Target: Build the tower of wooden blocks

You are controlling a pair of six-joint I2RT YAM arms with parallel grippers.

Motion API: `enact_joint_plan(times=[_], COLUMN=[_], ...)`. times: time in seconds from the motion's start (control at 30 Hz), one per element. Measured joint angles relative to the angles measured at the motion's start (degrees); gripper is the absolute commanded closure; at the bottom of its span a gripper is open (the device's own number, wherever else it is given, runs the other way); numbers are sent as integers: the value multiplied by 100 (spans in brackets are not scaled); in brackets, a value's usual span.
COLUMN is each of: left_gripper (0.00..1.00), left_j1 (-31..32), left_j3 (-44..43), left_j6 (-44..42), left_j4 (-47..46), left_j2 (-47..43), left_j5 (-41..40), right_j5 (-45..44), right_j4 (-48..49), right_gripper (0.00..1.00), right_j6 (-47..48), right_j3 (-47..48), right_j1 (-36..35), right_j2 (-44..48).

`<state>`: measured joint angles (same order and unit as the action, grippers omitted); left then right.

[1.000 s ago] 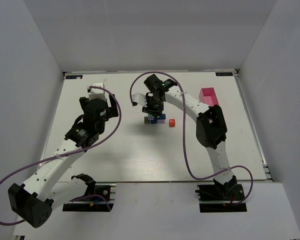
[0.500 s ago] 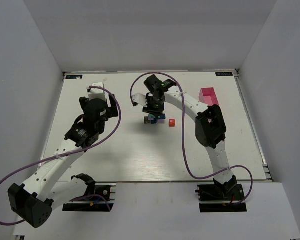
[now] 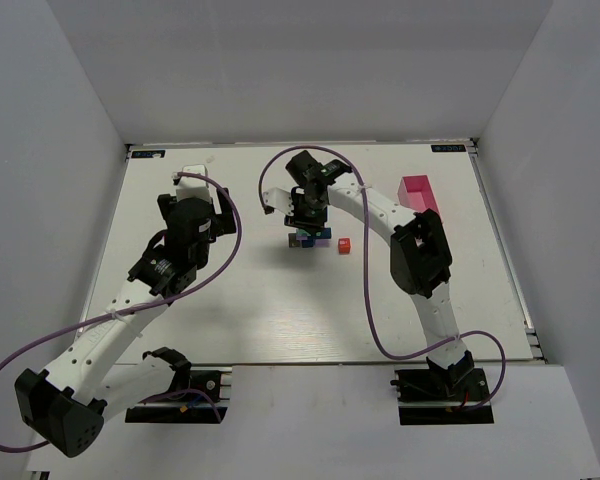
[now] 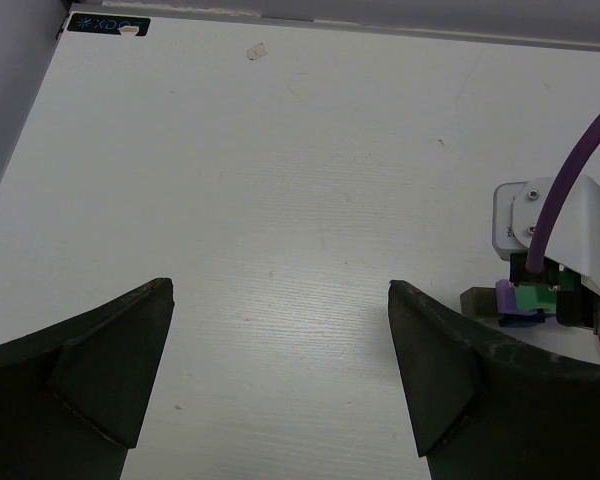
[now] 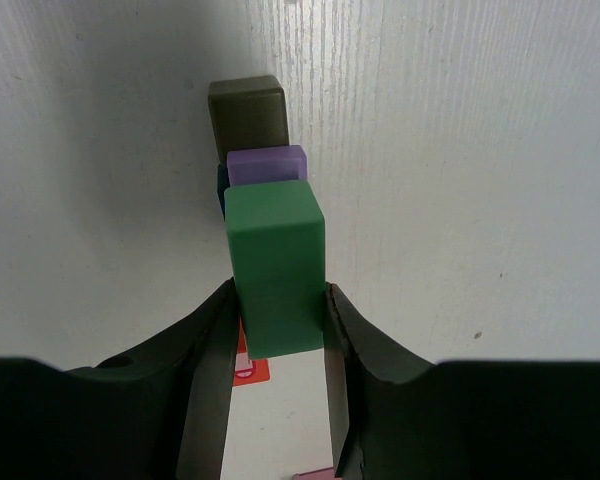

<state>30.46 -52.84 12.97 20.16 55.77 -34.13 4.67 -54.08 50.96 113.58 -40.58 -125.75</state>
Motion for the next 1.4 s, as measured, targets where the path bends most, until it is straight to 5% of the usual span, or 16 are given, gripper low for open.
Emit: enact_joint_plan(times=[1.4], left_gripper=[1], left_j1=[0], left_j3=[0], left_j6=[0], left_j4=[0], left_j2=[-50], left_j5=[2], right_j5=[-155], right_j4=[26], right_gripper=[93], right_j6=[-2], right_j3=[0], right_j1=[-33], right_j2=[0])
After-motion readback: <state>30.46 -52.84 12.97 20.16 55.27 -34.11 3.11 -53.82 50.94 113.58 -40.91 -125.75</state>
